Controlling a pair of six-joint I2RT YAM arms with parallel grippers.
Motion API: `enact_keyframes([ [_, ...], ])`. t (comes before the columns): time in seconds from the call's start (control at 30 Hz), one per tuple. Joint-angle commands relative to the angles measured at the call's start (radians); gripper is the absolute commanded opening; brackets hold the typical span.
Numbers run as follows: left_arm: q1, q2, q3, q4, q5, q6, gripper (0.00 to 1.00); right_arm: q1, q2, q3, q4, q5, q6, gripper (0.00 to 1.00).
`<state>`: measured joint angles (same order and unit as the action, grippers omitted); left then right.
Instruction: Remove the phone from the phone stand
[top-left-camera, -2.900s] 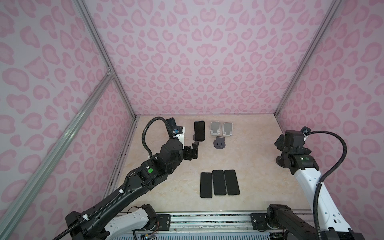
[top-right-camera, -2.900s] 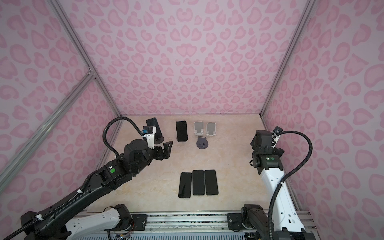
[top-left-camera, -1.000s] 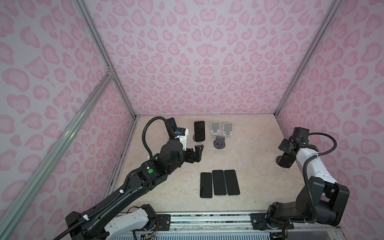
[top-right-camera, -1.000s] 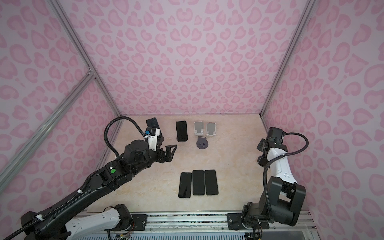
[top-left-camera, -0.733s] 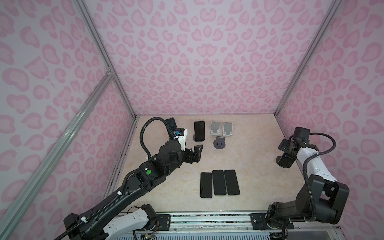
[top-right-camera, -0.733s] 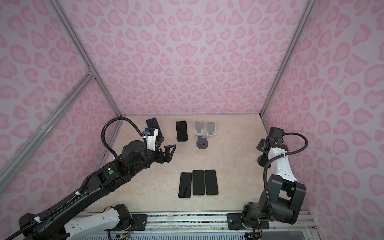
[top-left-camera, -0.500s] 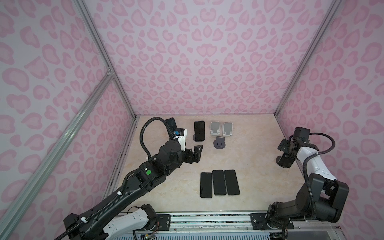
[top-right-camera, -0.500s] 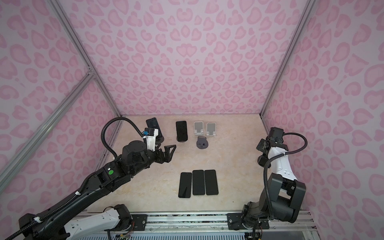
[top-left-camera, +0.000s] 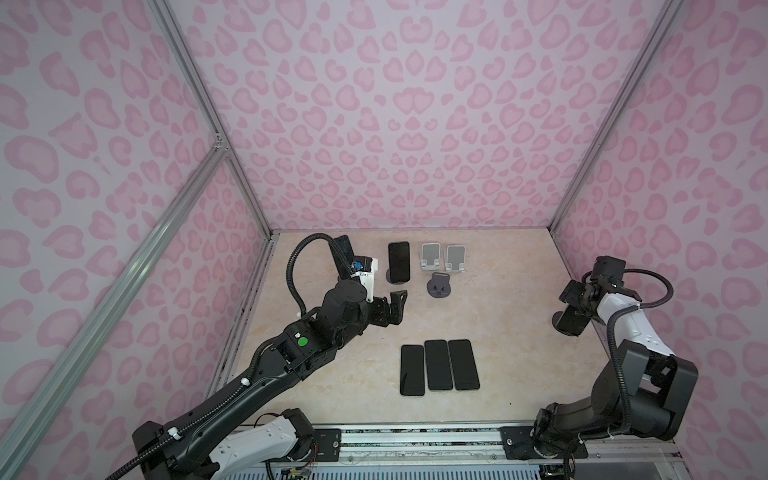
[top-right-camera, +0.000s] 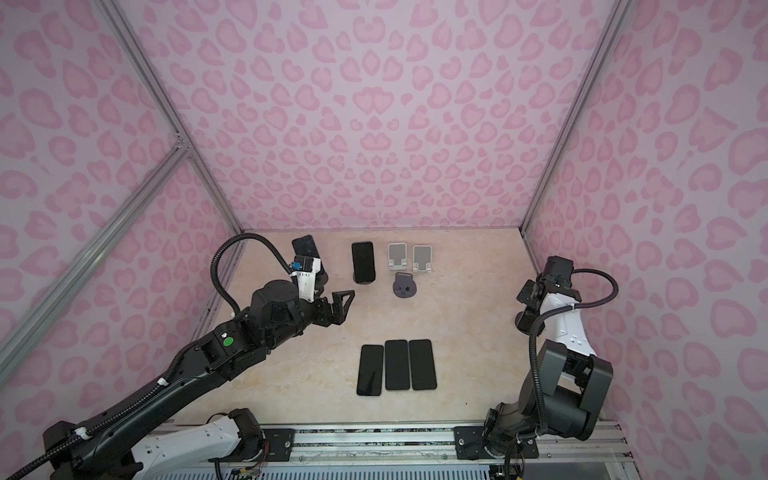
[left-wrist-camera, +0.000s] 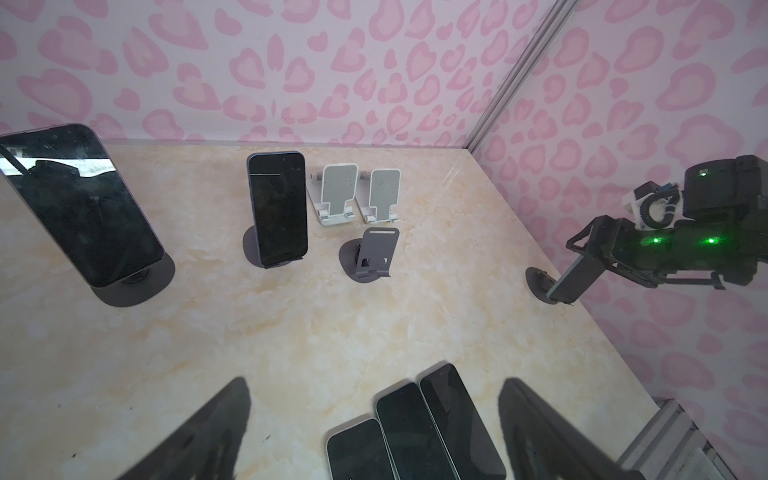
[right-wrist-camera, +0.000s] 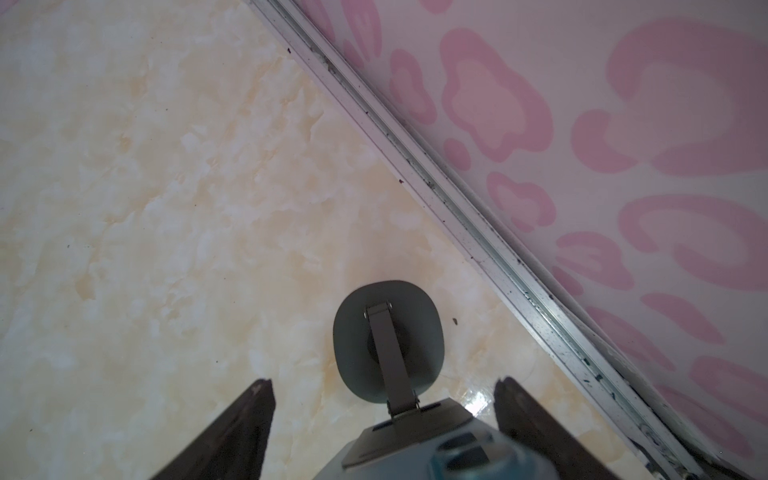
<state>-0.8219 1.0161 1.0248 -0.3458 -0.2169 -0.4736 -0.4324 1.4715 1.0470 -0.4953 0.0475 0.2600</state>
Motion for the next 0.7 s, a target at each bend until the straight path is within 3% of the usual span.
enact_keyframes([
  [0.0,0.001,-0.002,0.004,0.013,-0.020,0.012,0.96,0.000,0.013,0.003,0.017,-0.007,0.011,0.83],
  [0.67,0.001,-0.019,0.000,0.020,-0.068,0.055,0.96,0.007,-0.014,-0.001,0.020,0.006,0.027,0.67],
])
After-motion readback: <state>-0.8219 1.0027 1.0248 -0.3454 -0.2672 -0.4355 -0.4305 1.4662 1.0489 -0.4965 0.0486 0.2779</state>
